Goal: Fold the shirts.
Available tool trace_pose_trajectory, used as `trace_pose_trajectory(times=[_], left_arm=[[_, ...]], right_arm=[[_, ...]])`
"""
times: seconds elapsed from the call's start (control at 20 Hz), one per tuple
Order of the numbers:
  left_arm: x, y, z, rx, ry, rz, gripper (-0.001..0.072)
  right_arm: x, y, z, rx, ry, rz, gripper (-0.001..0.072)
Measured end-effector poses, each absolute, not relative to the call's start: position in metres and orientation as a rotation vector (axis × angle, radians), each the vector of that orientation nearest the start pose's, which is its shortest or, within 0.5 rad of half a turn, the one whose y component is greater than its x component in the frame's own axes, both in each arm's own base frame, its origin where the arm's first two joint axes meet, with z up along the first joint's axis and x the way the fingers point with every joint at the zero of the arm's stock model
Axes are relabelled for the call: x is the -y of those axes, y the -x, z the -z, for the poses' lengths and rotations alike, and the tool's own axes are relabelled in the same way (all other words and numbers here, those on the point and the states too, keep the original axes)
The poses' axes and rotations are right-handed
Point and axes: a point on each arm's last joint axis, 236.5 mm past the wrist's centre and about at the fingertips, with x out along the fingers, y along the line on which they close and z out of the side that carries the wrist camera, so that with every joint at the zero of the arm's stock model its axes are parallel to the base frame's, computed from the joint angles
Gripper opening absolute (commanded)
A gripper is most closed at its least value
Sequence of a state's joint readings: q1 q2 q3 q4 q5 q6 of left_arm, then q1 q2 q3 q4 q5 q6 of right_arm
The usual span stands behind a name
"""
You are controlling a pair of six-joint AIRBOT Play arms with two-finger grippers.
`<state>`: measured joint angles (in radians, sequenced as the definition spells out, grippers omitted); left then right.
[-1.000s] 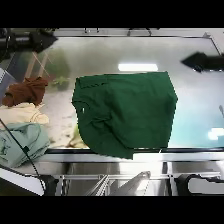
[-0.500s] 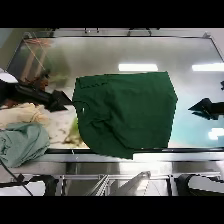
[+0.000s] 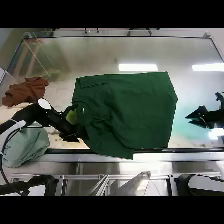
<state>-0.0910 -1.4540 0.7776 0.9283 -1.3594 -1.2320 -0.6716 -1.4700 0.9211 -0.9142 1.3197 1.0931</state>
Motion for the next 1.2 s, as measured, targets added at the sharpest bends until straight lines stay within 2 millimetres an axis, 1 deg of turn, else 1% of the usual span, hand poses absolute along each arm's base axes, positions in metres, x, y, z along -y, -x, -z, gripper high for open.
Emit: trace_pose_trajectory(times=[0.05, 0.1, 0.15, 0.2, 0.25, 0.3, 0.35, 0.5, 0.65, 0.75, 0.85, 0.9, 0.95, 1.0, 1.1, 1.15, 1.2], left_arm=[[0.16, -0.209, 0.101, -1.868, 0.399, 0.621, 0.0393], [0.163, -0.211, 0.104, -1.853, 0.386, 0.618, 0.0281], [0.169, -0.215, 0.106, -1.826, 0.387, 0.614, 0.0262], [0.175, -0.222, 0.107, -1.794, 0.4, 0.611, 0.0262], [0.18, -0.23, 0.107, -1.761, 0.407, 0.61, 0.0165], [0.185, -0.24, 0.105, -1.723, 0.41, 0.614, 0.001], [0.189, -0.249, 0.103, -1.69, 0.408, 0.616, 0.002], [0.196, -0.276, 0.092, -1.6, 0.404, 0.622, 0.0019], [0.194, -0.299, 0.082, -1.532, 0.411, 0.612, 0.002], [0.191, -0.305, 0.08, -1.515, 0.428, 0.6, 0.0021], [0.186, -0.305, 0.082, -1.517, 0.445, 0.586, 0.0021], [0.184, -0.304, 0.085, -1.523, 0.451, 0.58, 0.0021], [0.181, -0.302, 0.087, -1.527, 0.456, 0.575, 0.0021], [0.179, -0.302, 0.088, -1.528, 0.46, 0.572, 0.0021], [0.173, -0.303, 0.084, -1.527, 0.472, 0.574, 0.002], [0.169, -0.307, 0.077, -1.514, 0.477, 0.578, 0.002], [0.164, -0.312, 0.064, -1.494, 0.482, 0.59, 0.0019]], right_arm=[[0.06, -0.301, 0.081, -1.402, -0.882, -0.174, 0.0384], [0.055, -0.296, 0.085, -1.416, -0.896, -0.176, 0.0384], [0.051, -0.29, 0.089, -1.432, -0.912, -0.179, 0.0384], [0.045, -0.285, 0.093, -1.448, -0.934, -0.179, 0.0384], [0.039, -0.278, 0.096, -1.467, -0.956, -0.183, 0.0383], [0.032, -0.269, 0.099, -1.491, -0.978, -0.191, 0.0383], [0.025, -0.261, 0.103, -1.517, -1.006, -0.195, 0.0383], [-0.002, -0.234, 0.107, -1.594, -1.111, -0.223, 0.0383], [-0.024, -0.217, 0.111, -1.636, -1.192, -0.236, 0.0383], [-0.038, -0.211, 0.112, -1.653, -1.206, -0.257, 0.0383], [-0.053, -0.211, 0.113, -1.664, -1.196, -0.284, 0.0372], [-0.06, -0.214, 0.115, -1.664, -1.184, -0.293, 0.0205], [-0.065, -0.218, 0.118, -1.655, -1.164, -0.292, 0.0016], [-0.069, -0.221, 0.121, -1.651, -1.142, -0.29, 0.0016], [-0.076, -0.23, 0.117, -1.624, -1.122, -0.326, 0.0015], [-0.075, -0.234, 0.115, -1.605, -1.101, -0.342, 0.0015], [-0.073, -0.241, 0.104, -1.578, -1.102, -0.366, 0.0015]])
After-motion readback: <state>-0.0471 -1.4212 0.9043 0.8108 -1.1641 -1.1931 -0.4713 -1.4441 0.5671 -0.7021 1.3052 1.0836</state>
